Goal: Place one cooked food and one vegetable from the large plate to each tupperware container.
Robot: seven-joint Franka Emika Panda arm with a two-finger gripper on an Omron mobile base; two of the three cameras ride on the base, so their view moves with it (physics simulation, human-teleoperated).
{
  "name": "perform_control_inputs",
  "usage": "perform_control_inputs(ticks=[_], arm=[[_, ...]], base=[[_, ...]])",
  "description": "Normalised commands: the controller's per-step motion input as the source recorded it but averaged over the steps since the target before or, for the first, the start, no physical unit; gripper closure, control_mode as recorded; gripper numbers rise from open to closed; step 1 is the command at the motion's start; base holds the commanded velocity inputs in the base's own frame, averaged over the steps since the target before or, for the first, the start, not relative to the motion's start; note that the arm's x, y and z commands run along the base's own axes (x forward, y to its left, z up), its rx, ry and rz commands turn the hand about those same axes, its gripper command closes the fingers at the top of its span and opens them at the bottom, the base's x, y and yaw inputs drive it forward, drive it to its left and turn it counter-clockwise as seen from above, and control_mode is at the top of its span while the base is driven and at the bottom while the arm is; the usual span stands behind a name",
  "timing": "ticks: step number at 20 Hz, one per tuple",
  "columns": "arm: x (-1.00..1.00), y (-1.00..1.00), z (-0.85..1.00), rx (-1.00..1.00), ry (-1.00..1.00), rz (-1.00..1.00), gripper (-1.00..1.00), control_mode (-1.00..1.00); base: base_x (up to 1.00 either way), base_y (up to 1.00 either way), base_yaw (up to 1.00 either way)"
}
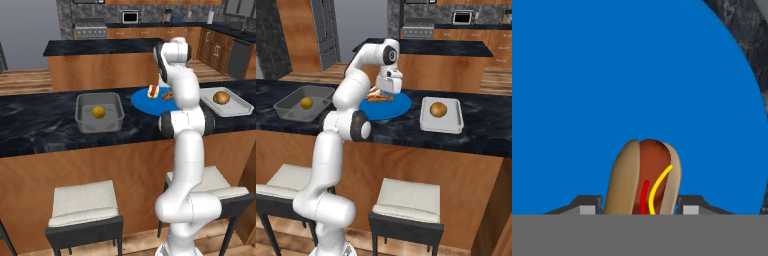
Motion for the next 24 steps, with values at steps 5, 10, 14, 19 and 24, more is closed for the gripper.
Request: perform_control_inputs(ticks=[5, 10, 14, 19, 24], arm=[[-0.59, -0.25, 0.11, 0.0, -0.17, 0.06, 1.0, -1.0], [-0.57, -0.67, 0.02, -0.02, -0.35, 0.35, 1.0, -1.0], [-0.96, -0.41, 0.02, -0.07, -0.45, 0.4, 1.0, -1.0], [-0.57, -0.22, 0.35, -0.12, -0.23, 0.37, 1.0, -1.0], [-0.01, -0.4, 0.04, -0.01, -0.01, 0.47, 1.0, -1.0]], base=[[0.0, 0.0, 0.0], [0.0, 0.0, 0.0], [0.0, 0.0, 0.0], [0.0, 0.0, 0.0], [0.0, 0.0, 0.0]])
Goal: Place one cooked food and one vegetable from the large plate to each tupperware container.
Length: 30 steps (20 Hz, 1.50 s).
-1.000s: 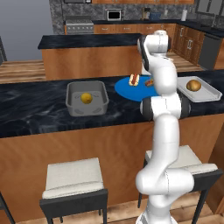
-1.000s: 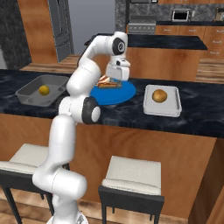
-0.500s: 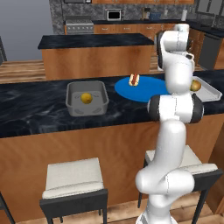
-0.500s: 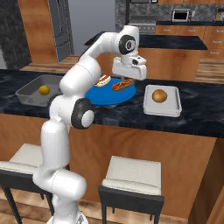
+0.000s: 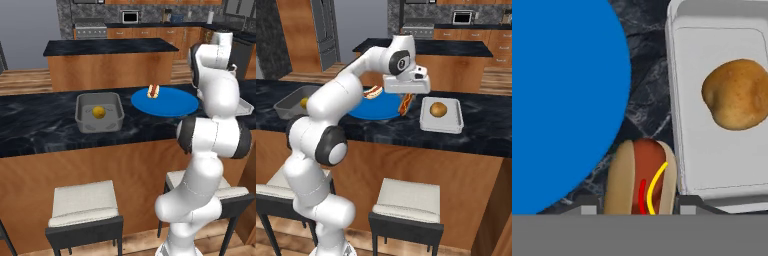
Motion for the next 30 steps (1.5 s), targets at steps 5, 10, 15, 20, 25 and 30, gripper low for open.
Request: perform_control_inputs(ticks=[5, 10, 15, 20, 25, 30], arm=[[0.44, -0.42, 0.07, 0.0, 0.05, 0.12, 1.0, -1.0], [0.26, -0.35, 0.3, 0.03, 0.07, 0.11, 1.0, -1.0], [0.19, -0.28, 0.15, 0.02, 0.12, 0.09, 1.0, -1.0], [0.04, -0.2, -0.13, 0.02, 0.1, 0.03, 1.0, -1.0], [0.0, -0.06, -0.27, 0.0, 0.03, 0.03, 1.0, -1.0], [0.16, 0.0, -0.05, 0.0, 0.0, 0.07, 1.0, -1.0]], base=[[0.0, 0.0, 0.0], [0.0, 0.0, 0.0], [0.0, 0.0, 0.0], [0.0, 0.0, 0.0], [0.0, 0.0, 0.0], [0.0, 0.0, 0.0]])
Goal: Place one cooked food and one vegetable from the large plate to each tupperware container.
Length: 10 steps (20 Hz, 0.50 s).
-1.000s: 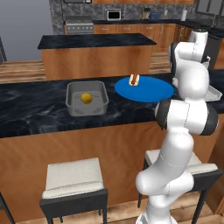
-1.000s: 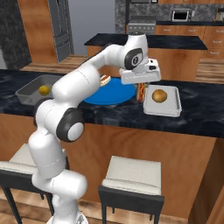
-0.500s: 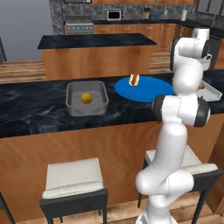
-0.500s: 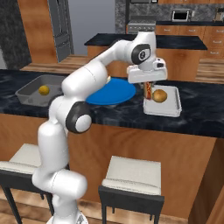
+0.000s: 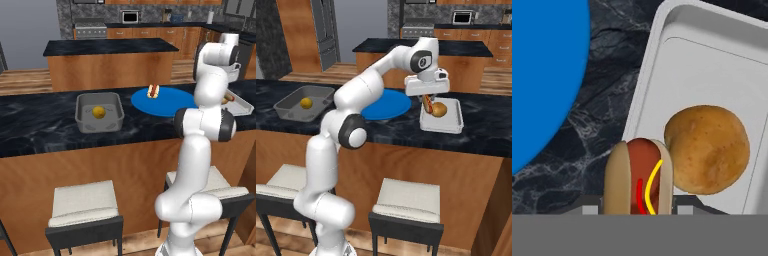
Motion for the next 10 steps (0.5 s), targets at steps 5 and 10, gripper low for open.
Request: perform_control_inputs(ticks=[5, 10], arm=[[0.05, 0.0, -0.15, 0.0, 0.0, 0.03, 1.0, -1.0], [0.0, -0.08, -0.41, -0.01, -0.03, 0.0, 1.0, -1.0]], base=[[0.0, 0.0, 0.0], [0.0, 0.0, 0.0]])
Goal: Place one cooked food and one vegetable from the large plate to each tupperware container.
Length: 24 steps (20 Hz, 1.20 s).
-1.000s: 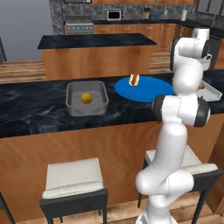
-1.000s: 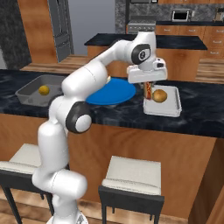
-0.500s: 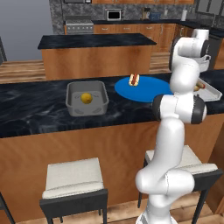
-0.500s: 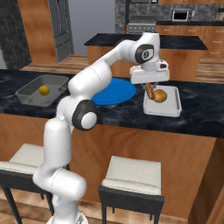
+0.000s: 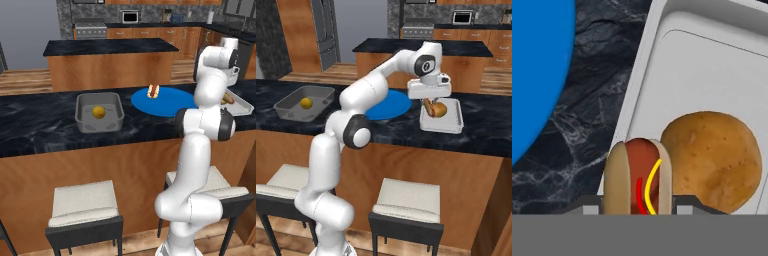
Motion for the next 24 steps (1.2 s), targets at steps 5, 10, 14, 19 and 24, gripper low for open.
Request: perform_control_inputs(ticks=[5, 10, 14, 19, 24], arm=[[0.03, -0.06, -0.08, 0.0, -0.04, 0.0, 1.0, -1.0], [0.16, 0.0, 0.0, 0.0, -0.02, 0.0, 1.0, -1.0], [0.4, 0.0, -0.08, -0.03, 0.0, 0.0, 1.0, -1.0], [0.2, -0.07, -0.24, -0.07, -0.06, 0.0, 1.0, -1.0], [0.03, -0.29, -0.26, -0.07, -0.14, 0.0, 1.0, -1.0]], base=[[0.0, 0.0, 0.0], [0.0, 0.0, 0.0], [0.0, 0.0, 0.0], [0.0, 0.0, 0.0], [0.0, 0.0, 0.0]])
